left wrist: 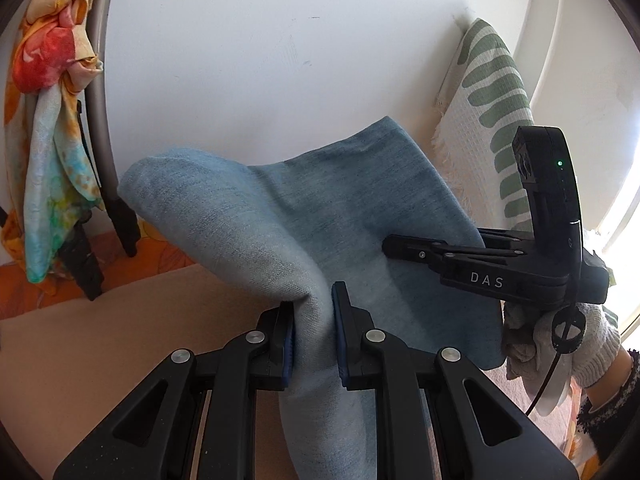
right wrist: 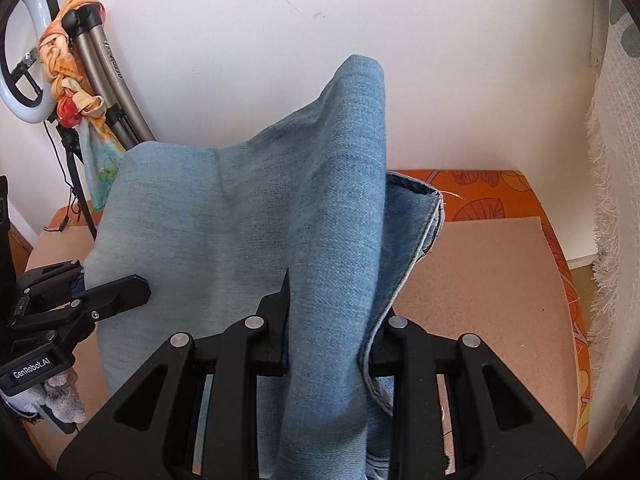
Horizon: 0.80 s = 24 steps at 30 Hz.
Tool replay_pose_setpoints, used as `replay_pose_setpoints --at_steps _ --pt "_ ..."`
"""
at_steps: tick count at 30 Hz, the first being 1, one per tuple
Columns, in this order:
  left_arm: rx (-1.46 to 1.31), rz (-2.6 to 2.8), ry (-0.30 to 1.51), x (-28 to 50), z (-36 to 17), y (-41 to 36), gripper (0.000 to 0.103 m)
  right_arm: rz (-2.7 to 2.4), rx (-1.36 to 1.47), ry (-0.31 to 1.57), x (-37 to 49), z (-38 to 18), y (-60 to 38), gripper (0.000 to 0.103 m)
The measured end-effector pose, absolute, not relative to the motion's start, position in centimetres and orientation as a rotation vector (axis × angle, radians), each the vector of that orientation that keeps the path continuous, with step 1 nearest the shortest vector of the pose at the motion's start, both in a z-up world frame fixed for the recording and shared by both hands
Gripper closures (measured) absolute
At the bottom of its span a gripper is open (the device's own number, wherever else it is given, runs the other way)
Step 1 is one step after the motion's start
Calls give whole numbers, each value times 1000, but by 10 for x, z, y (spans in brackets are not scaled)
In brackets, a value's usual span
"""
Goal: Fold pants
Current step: 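Lift the gripped jeans edge with both grippers and fold it over the stack, then open both grippers and release the folded jeans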
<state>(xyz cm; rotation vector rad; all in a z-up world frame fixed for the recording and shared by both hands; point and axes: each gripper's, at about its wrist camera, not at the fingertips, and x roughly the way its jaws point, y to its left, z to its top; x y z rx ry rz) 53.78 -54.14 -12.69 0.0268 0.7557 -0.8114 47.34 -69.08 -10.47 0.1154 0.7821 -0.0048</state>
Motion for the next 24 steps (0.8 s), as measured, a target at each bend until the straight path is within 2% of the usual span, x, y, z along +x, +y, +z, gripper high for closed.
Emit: replay_pose_setpoints --at_steps 4,6,11,13,15,17,19,22,24 --pt "41 -788 760 543 -130 -546 88 -38 111 805 483 -109 -695 73" --pt "56 -777 762 545 -130 -550 87 -87 103 800 483 -107 -698 62" --pt "108 -730 753 541 -127 -546 81 -181 86 798 479 -102 -697 48" --pt "99 -719 755 541 -124 -542 73 -206 73 791 475 -97 -694 45" --pt "86 -716 753 539 -119 -536 65 -220 73 769 468 -90 -691 37" --pt "86 -716 730 533 -112 -532 60 -220 73 753 462 -83 -686 34" --pt "87 -721 717 526 -106 -526 50 -222 68 753 457 -78 -678 32" --pt "91 -732 702 515 -95 -519 49 -226 55 748 439 -69 -665 31" --pt "92 -734 697 508 -90 -513 47 -233 40 742 429 -61 -652 25"
